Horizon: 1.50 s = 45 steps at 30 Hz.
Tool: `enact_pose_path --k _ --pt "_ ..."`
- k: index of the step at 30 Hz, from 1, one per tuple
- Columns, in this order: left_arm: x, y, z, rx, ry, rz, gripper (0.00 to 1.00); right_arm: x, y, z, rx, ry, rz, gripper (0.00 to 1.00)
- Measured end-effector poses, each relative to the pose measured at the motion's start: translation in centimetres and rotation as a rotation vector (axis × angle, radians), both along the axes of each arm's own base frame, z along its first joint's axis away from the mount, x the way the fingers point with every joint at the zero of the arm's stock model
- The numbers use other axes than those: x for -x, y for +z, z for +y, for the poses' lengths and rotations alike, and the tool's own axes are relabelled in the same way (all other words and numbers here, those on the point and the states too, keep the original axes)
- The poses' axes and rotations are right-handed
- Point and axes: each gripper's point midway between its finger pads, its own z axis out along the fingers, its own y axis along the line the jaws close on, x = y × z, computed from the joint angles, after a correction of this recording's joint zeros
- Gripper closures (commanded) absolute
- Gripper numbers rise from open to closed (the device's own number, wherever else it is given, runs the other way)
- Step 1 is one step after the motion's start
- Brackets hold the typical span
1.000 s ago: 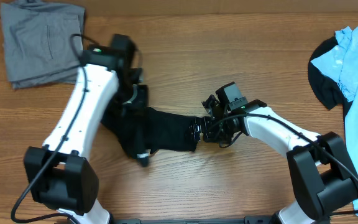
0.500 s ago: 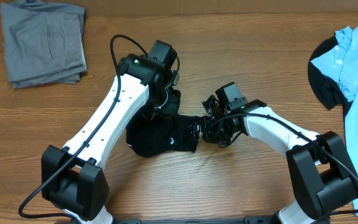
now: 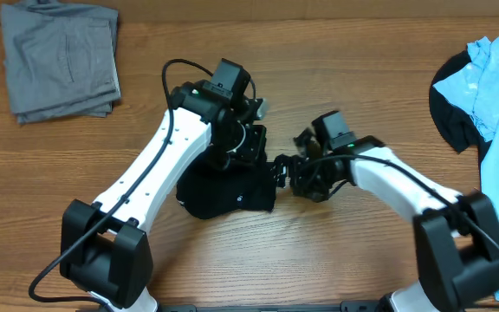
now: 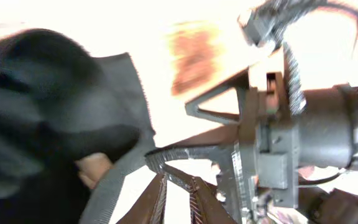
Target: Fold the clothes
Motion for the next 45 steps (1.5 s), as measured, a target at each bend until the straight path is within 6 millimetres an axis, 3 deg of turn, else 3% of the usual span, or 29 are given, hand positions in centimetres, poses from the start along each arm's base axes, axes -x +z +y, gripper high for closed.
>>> enact_pose_path --k 3,6,9,12,14,16,17,22,26,29,33,38,41,43,45 --pt "1.0 0.3 -1.5 0.037 -0.053 0.003 0.69 -1.0 2.2 -1.1 -0.020 -0.050 -0.039 0.00" --pt "2.0 0.6 -2.3 0.059 -0.103 0.015 0.67 -1.8 4.8 -2.7 -0.040 -0.106 -0.087 0.00" --pt "2.6 1.5 -2.0 0.053 -0.115 0.035 0.65 -2.1 7.0 -4.0 -0.067 -0.151 -0.126 0.00" --pt "1.5 3.9 -0.9 0.037 -0.083 0.012 0.57 -2.0 8.7 -4.2 -0.095 -0.157 -0.164 0.00" --pt "0.0 5.9 0.9 0.009 -0.026 -0.023 0.39 -1.8 9.5 -4.0 -0.111 -0.150 -0.180 0.00" --pt "-1.5 7.6 3.8 -0.038 0.055 -0.049 0.05 -1.6 9.7 -3.8 -0.118 -0.149 -0.177 0.00" --pt "-2.3 8.2 5.8 -0.074 0.103 -0.059 0.00 -1.5 9.8 -3.7 -0.121 -0.149 -0.170 0.00" --pt "-4.1 8.8 16.4 -0.268 0.355 -0.053 0.00 -0.7 10.0 -1.4 -0.137 -0.110 -0.166 0.00" --pt "-3.7 8.1 21.9 -0.363 0.476 -0.005 0.00 0.2 10.0 1.4 -0.122 -0.085 -0.171 0.00" --pt "-3.2 7.2 24.8 -0.399 0.546 0.038 0.00 1.2 9.8 3.9 -0.098 -0.074 -0.178 0.00" --pt "-2.1 5.7 26.7 -0.428 0.596 0.108 0.00 2.0 8.5 6.9 -0.069 -0.085 -0.156 0.01" --pt "-0.6 3.7 26.7 -0.450 0.581 0.186 0.00 2.1 5.5 9.9 -0.061 -0.095 -0.105 0.02" --pt "0.1 2.8 26.7 -0.458 0.572 0.224 0.00 1.9 4.1 10.5 -0.052 -0.108 -0.078 0.04" --pt "0.5 2.3 26.7 -0.464 0.567 0.244 0.00 1.8 3.7 10.5 -0.044 -0.114 -0.064 0.10" --pt "0.9 1.7 26.6 -0.468 0.564 0.260 0.00 1.8 3.6 10.5 -0.043 -0.117 -0.061 0.26"
